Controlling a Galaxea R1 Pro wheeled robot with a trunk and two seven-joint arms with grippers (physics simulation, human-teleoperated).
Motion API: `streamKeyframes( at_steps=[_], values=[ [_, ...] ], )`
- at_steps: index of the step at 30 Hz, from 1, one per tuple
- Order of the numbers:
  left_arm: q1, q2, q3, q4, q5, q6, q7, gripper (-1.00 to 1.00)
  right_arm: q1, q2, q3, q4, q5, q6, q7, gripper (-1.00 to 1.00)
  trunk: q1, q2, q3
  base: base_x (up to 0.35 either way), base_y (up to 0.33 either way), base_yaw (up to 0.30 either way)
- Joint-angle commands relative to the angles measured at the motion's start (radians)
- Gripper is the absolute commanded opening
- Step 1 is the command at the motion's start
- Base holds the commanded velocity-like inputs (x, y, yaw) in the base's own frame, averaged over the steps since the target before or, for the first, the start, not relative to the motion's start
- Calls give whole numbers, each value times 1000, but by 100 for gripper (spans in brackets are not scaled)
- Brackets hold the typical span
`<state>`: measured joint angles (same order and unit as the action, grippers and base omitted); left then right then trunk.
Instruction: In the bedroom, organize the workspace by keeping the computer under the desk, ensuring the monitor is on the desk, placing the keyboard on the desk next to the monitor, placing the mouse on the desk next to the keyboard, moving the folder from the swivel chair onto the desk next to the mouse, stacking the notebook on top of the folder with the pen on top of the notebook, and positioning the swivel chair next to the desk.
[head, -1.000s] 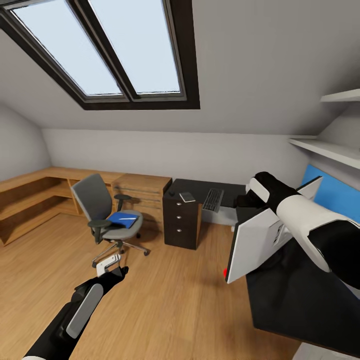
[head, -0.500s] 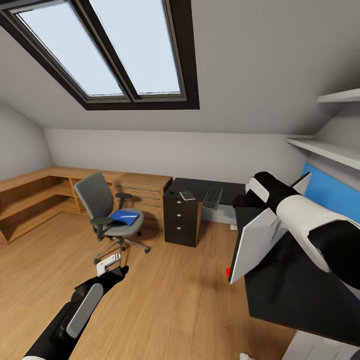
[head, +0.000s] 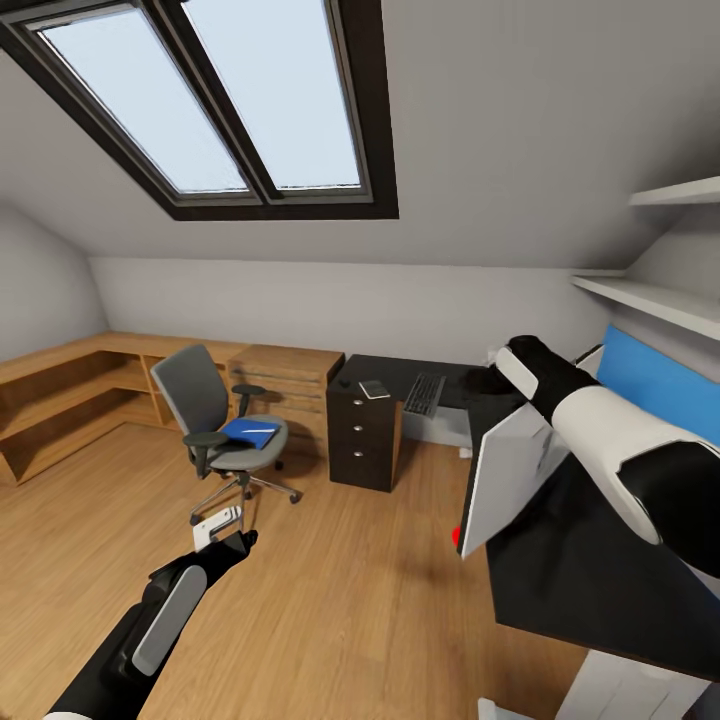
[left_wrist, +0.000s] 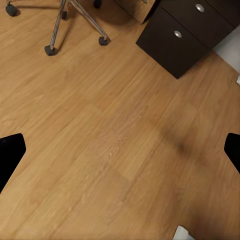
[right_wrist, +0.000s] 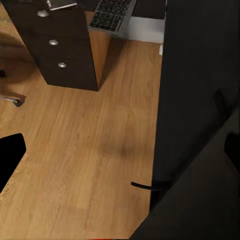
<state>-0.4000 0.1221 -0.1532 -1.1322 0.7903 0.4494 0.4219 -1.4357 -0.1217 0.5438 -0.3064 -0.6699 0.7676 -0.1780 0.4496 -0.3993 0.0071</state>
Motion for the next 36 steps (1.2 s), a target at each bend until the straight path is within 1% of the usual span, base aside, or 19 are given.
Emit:
streamKeyframes(
  at_steps=[1, 3, 6, 9, 11, 12, 13, 14, 16, 19, 22, 23, 24, 25, 29, 30, 33, 35, 36],
  values=[
    [0, 1, -3, -1, 10, 0, 10, 100, 0, -2, 3, -19, -10, -15, -8, 100, 0, -1, -1, 0, 0, 0],
    [-1, 1, -3, -1, 10, 0, 11, 100, 0, -4, -11, -61, -10, -42, -8, 100, 0, -1, -1, 0, 0, 0],
    [-1, 1, -3, -1, 10, 0, 12, 100, 0, -7, -17, -72, -10, -59, -8, 100, 0, -1, -1, 0, 0, 0],
    [0, 0, -3, 0, 10, 0, 12, 100, 0, -11, -22, -86, -10, -110, -10, 100, 0, -1, -1, 0, 0, 0],
    [0, 0, -7, 0, 10, 0, 12, 100, 0, -22, -29, -102, -10, -126, -10, 100, 0, -1, -1, 0, 0, 0],
    [0, 0, -13, 0, 10, 0, 13, 100, 0, -35, -42, -113, -10, -132, -9, 100, 0, -1, -1, 0, 0, 0],
    [0, 1, -27, 0, 10, 0, 14, 100, 0, -58, -85, -150, -13, -138, -10, 100, 0, -1, -1, 0, 0, 0],
    [0, 1, -33, 0, 10, 0, 15, 100, 0, -66, -100, -178, -13, -138, -10, 100, 0, -1, -1, 0, 0, 0],
    [0, 0, -39, 0, 10, 0, 15, 100, 3, -73, -111, -212, -12, -137, -11, 100, 0, -1, -1, 0, 0, 0],
    [-1, 0, -57, 2, 10, 0, 16, 100, 25, -106, -124, -287, -13, -136, -12, 100, 0, -1, -1, 0, 0, 0],
    [-1, 0, -75, 2, 10, -1, 17, 100, 49, -146, -135, -357, -20, -136, -12, 100, 0, -1, -1, 0, 0, 0],
    [0, 0, -86, 3, 9, -1, 18, 100, 66, -172, -148, -409, -32, -136, -17, 100, 0, -1, -1, 0, 0, 0],
    [0, 0, -90, 3, 9, -1, 18, 100, 75, -183, -156, -437, -40, -136, -23, 100, 0, -1, -1, 0, 0, 0],
    [0, 0, -96, 3, 8, -1, 19, 100, 94, -201, -174, -493, -61, -136, -43, 100, 0, -1, -1, 0, 0, 0],
    [-1, 0, -101, 3, 8, -1, 19, 100, 139, -239, -208, -611, -106, -136, -118, 100, 0, -1, -1, 0, 0, 0],
    [-1, 1, -103, 4, 8, -1, 20, 100, 167, -257, -217, -675, -129, -138, -167, 100, 0, -1, -1, 0, 0, 0],
    [0, 1, -104, 4, 8, -1, 20, 100, 222, -273, -225, -773, -158, -143, -248, 100, 0, -1, -1, 0, 0, 0],
    [0, 1, -104, 4, 7, -3, 20, 100, 296, -281, -229, -860, -176, -164, -331, 100, 0, -1, -1, 0, 0, 0],
    [0, 1, -104, 5, 7, -8, 20, 100, 385, -284, -231, -937, -186, -216, -402, 100, 0, -1, -1, 0, 0, 0]
  ],
)
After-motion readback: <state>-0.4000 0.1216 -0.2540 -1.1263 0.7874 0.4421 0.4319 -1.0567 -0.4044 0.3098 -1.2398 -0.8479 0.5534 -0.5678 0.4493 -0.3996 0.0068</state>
